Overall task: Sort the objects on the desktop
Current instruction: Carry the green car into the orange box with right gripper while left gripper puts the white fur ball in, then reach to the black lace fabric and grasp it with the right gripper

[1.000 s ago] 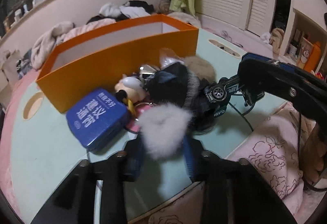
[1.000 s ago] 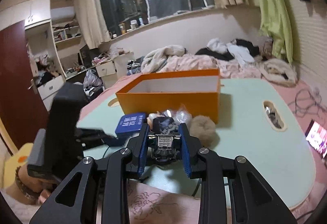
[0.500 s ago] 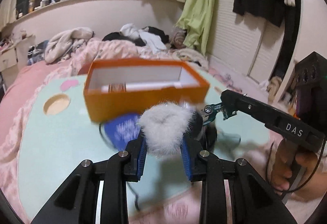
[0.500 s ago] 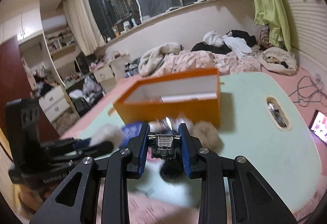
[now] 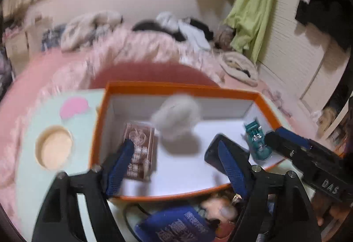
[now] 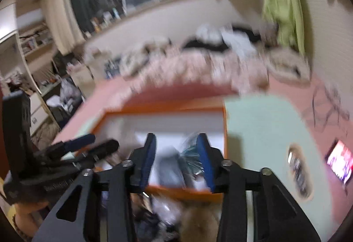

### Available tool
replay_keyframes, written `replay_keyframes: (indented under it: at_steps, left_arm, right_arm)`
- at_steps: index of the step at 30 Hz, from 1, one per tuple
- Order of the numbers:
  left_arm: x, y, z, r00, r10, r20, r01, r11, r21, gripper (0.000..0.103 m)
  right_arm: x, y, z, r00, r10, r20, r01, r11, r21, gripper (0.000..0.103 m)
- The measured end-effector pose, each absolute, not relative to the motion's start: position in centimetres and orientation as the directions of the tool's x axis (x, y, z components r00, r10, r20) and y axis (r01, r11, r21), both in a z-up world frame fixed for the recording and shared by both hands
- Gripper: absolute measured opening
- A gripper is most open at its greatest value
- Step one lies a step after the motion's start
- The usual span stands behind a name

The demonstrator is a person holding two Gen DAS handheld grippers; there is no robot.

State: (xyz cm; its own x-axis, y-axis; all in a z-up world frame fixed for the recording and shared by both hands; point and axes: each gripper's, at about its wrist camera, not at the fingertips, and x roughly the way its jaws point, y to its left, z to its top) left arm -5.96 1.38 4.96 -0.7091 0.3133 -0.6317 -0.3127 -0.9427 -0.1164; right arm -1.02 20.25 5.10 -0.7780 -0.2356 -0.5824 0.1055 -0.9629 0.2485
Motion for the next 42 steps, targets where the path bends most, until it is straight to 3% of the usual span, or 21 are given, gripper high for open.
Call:
replay_keyframes:
  at_steps: [2,4,6,12,15,17,20,25,28,30,32,37,42]
  left_arm:
    - [-4.9,2.2,4.7,-0.713,0.292,-0.637,-0.338,-0.94,-0.052,0.078]
    - [-4.1,2.1,4.7,-0.698,0.327,-0.637,-0.355,-0.931,-0.089,0.078]
    - [-3.8,2.0,4.7,-0.697,0.322,-0.641,-0.35,-0.933,-0.088,0.078]
    - [-2.8,1.4,5.0,-0.71,0.342,-0.615,-0.343,-0.931,-0.123,0.078]
    - [-0.7,0.2,6.0,-0.736,0.39,-0.553,-0.35,-0.919,-0.181,0.078]
    - [1.3,-0.2,6.4,-0.741,0.398,-0.541,-0.352,-0.916,-0.193,0.088]
    - [4.2,-0.5,5.6,-0.735,0.383,-0.56,-0.345,-0.922,-0.178,0.097]
    - [7.0,-0.8,2.2,-0.661,0.384,-0.645,-0.349,-0.918,-0.188,0.097]
    - [6.9,-0.4,-0.3,-0.634,0.273,-0.723,-0.301,-0.949,-0.093,0.098]
    - [7.0,0.1,-0.7,-0.658,0.185,-0.73,-0.271,-0.963,0.0,0.103]
    - [7.0,0.3,-0.8,-0.658,0.163,-0.735,-0.264,-0.964,0.021,0.103]
    - [7.1,0.0,-0.8,-0.664,0.168,-0.729,-0.262,-0.965,0.016,0.103]
    - [7.2,-0.2,-0.9,-0.666,0.171,-0.726,-0.265,-0.964,0.015,0.103]
  right_arm:
    - [0.0,20.4,4.0,-0.796,-0.258,-0.547,0.147,-0.96,0.239,0.05]
    - [0.8,19.7,4.0,-0.803,-0.216,-0.555,0.145,-0.975,0.169,0.064]
    - [1.1,19.2,4.0,-0.797,-0.216,-0.564,0.162,-0.976,0.146,0.07]
    - [1.4,19.3,4.6,-0.81,-0.194,-0.554,0.15,-0.981,0.126,0.07]
    - [3.6,18.8,6.3,-0.863,-0.169,-0.476,0.155,-0.986,0.07,0.07]
    - [5.5,18.1,6.9,-0.878,-0.166,-0.449,0.172,-0.985,0.028,0.077]
    - [8.1,17.2,6.3,-0.854,-0.197,-0.481,0.231,-0.973,-0.012,0.082]
    - [11.4,17.1,2.1,-0.764,-0.165,-0.624,0.251,-0.967,-0.051,0.082]
    - [11.4,17.9,0.6,-0.705,-0.142,-0.695,0.226,-0.974,-0.03,0.082]
    - [10.9,18.2,0.3,-0.689,-0.121,-0.715,0.206,-0.978,-0.032,0.082]
    - [9.9,17.9,-0.8,-0.641,-0.101,-0.761,0.202,-0.979,-0.04,0.09]
    - [9.5,18.4,-0.9,-0.628,-0.097,-0.772,0.19,-0.981,-0.032,0.101]
    - [9.6,18.6,-1.0,-0.624,-0.101,-0.775,0.197,-0.98,-0.03,0.102]
